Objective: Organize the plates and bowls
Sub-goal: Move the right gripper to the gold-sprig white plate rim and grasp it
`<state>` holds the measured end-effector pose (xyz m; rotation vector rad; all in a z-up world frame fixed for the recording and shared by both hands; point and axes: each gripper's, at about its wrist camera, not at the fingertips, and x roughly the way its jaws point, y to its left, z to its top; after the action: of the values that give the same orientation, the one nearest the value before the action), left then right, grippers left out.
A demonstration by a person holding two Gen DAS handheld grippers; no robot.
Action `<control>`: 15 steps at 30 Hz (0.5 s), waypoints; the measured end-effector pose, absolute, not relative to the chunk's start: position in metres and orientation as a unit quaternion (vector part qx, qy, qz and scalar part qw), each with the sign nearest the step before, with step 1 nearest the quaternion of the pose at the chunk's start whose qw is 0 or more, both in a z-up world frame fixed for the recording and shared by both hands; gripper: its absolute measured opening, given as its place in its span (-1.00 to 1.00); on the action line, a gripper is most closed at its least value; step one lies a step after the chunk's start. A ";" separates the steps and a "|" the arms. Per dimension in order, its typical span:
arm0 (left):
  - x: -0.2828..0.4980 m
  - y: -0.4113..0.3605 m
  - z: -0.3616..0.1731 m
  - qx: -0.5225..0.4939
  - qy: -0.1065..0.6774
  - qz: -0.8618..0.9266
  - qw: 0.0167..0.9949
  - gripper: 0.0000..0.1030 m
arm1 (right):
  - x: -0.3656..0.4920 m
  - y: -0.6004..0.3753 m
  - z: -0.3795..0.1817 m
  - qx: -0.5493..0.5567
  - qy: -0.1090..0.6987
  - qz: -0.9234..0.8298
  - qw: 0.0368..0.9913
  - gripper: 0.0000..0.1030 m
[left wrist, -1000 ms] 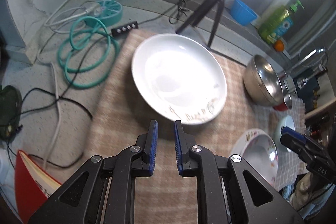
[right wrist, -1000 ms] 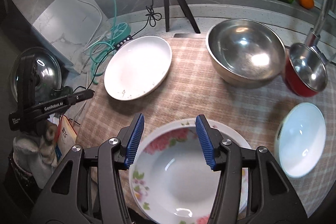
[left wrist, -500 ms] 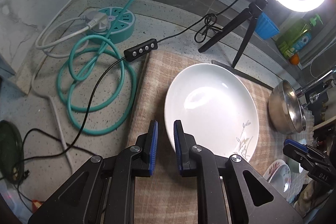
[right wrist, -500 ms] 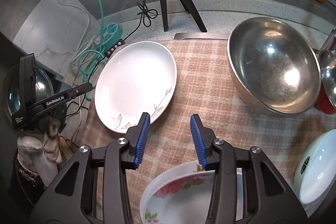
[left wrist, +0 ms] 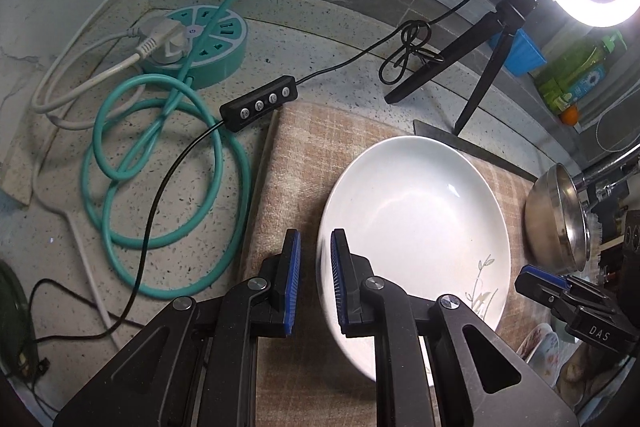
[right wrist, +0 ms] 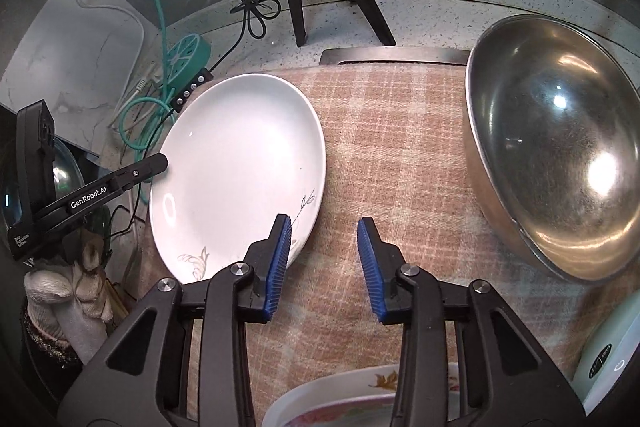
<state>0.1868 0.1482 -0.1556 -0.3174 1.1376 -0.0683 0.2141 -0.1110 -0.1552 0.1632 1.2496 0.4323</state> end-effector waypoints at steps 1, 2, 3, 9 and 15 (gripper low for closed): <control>0.188 0.148 -0.157 -0.151 0.539 -0.035 0.828 -0.73 | 0.216 -0.110 -0.156 0.077 0.581 0.201 0.785 -0.38; 0.189 0.148 -0.159 -0.152 0.540 -0.037 0.827 -0.73 | 0.218 -0.109 -0.157 0.077 0.583 0.201 0.783 -0.43; 0.190 0.149 -0.160 -0.153 0.541 -0.037 0.826 -0.74 | 0.220 -0.106 -0.159 0.076 0.585 0.201 0.782 -0.44; 0.194 0.146 -0.164 -0.153 0.544 -0.043 0.824 -0.82 | 0.226 -0.103 -0.168 0.083 0.592 0.205 0.775 -0.61; 0.196 0.141 -0.167 -0.146 0.548 -0.046 0.822 -0.85 | 0.230 -0.098 -0.170 0.089 0.595 0.216 0.769 -0.83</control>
<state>0.1955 0.1414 -0.1666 -0.3106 1.1658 -0.0977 0.2295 -0.0982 -0.1705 0.1937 1.2901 0.4693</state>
